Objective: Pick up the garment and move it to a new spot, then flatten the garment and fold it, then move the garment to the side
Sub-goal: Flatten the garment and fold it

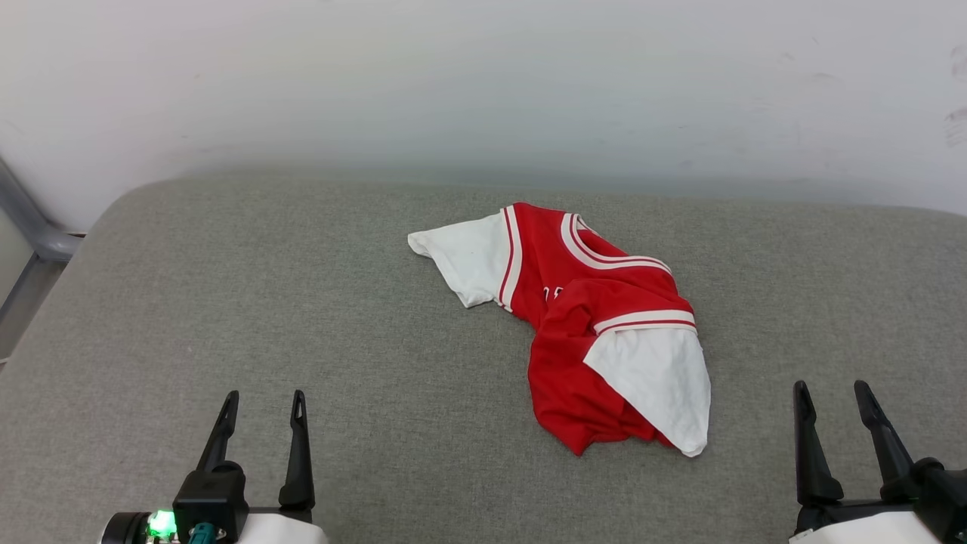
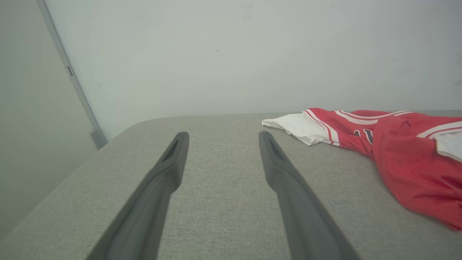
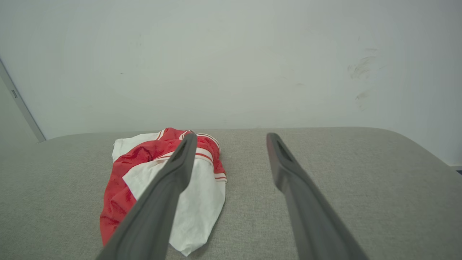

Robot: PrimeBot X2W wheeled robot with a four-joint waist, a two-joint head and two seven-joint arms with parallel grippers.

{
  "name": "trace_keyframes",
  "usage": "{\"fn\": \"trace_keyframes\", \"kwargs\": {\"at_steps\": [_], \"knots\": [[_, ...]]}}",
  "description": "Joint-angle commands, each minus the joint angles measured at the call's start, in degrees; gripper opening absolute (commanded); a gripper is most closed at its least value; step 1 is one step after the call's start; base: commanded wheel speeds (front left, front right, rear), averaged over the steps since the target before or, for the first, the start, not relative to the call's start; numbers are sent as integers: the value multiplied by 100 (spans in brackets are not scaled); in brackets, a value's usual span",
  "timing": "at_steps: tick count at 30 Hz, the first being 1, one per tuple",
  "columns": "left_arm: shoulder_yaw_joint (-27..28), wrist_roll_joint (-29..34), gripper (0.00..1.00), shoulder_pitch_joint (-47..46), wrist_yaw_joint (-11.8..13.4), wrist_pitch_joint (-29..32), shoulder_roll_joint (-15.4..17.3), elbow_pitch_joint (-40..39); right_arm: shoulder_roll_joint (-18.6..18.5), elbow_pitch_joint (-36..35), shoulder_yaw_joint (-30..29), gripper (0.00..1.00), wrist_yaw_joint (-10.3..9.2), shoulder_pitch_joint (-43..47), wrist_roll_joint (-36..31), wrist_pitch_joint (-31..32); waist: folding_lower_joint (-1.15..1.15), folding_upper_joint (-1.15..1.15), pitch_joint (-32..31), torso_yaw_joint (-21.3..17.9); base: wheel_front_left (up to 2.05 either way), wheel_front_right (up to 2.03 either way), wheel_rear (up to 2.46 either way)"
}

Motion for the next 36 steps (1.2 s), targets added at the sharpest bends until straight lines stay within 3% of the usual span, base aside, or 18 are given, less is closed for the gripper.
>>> {"fn": "trace_keyframes", "kwargs": {"at_steps": [1,21,30,36], "knots": [[54,62,100,78,-56,-15,-43,18,12,7,9,100,-4,68,2,-12,0,0,-7,1,0,0,0],[583,555,100,121,-649,-15,-467,239,12,55,33,100,-4,99,18,-12,0,0,-21,-8,0,0,0],[751,625,100,14,-777,-15,-545,290,12,56,40,100,-4,64,21,-12,0,0,-30,-25,0,0,0],[896,600,100,-347,-1022,-15,-492,313,12,33,62,100,-4,-16,-14,-12,0,0,29,-101,0,0,0]]}}
